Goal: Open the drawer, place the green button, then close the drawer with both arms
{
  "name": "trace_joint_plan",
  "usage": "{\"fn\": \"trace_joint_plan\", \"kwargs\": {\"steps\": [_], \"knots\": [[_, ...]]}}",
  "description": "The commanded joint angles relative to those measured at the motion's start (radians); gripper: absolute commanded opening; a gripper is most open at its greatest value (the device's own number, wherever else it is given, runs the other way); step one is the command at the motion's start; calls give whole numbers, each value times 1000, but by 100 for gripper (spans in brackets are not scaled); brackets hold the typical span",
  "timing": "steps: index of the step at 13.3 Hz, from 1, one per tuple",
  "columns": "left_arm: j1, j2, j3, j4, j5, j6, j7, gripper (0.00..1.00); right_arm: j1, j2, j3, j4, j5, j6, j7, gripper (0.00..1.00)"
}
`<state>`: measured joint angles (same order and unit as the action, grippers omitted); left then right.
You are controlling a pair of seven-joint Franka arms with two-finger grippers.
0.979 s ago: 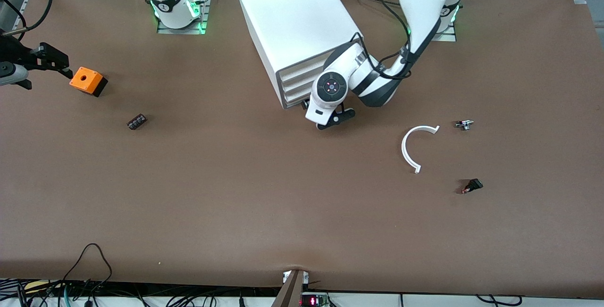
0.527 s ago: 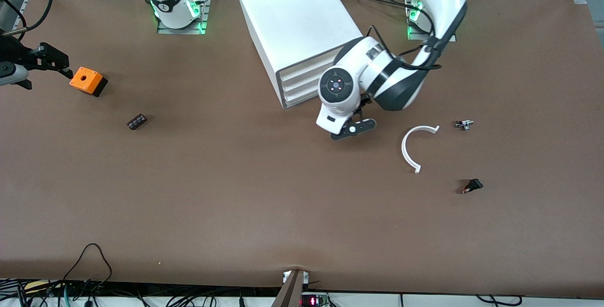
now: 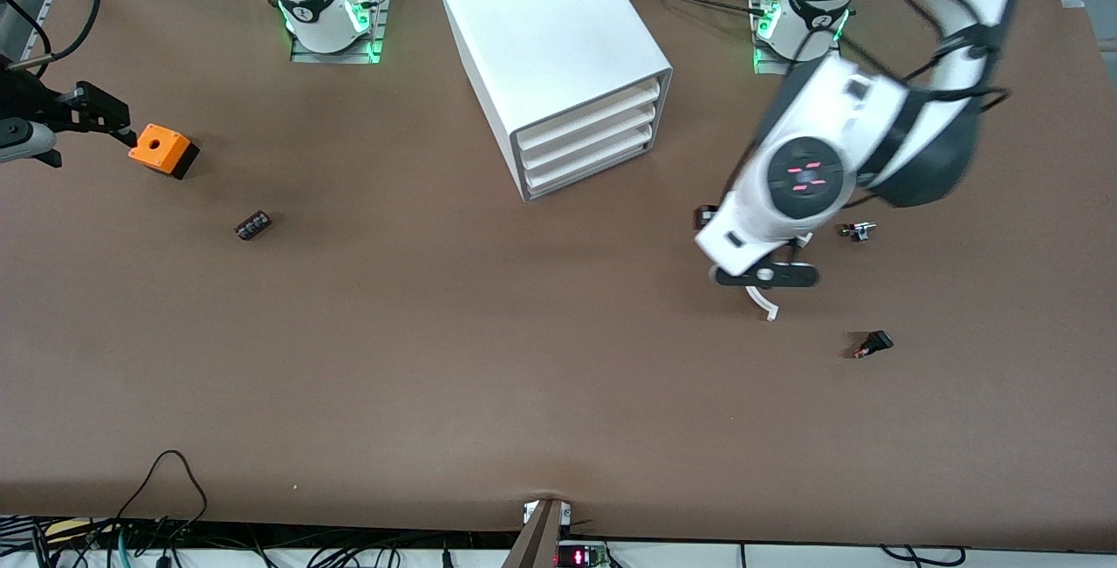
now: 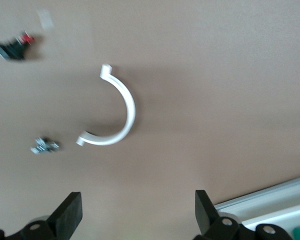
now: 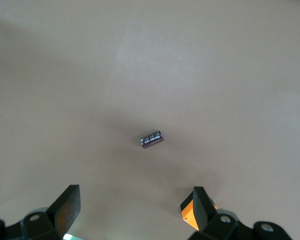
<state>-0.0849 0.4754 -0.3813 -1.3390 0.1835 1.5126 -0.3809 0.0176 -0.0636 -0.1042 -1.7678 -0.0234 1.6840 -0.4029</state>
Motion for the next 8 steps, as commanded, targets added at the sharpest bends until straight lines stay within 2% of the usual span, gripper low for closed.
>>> {"fn": "trace_joint_plan", "kwargs": {"steps": [1,4,6,8], "knots": [[11,-98,88,-31,-10,-2,190,99,-1,-5,4,-7,-16,11,-2,100],[8,-184,215,-72,-102,14,367,99,-1,-4,3,-6,-16,5,-2,100],[10,-291,292,-197,-127,107,459,99,-2,-5,-2,-5,-13,5,-1,100],[39,-386,303,-302,-131,178,502,99,-4,-2,-15,-5,-13,9,-1,100]]}}
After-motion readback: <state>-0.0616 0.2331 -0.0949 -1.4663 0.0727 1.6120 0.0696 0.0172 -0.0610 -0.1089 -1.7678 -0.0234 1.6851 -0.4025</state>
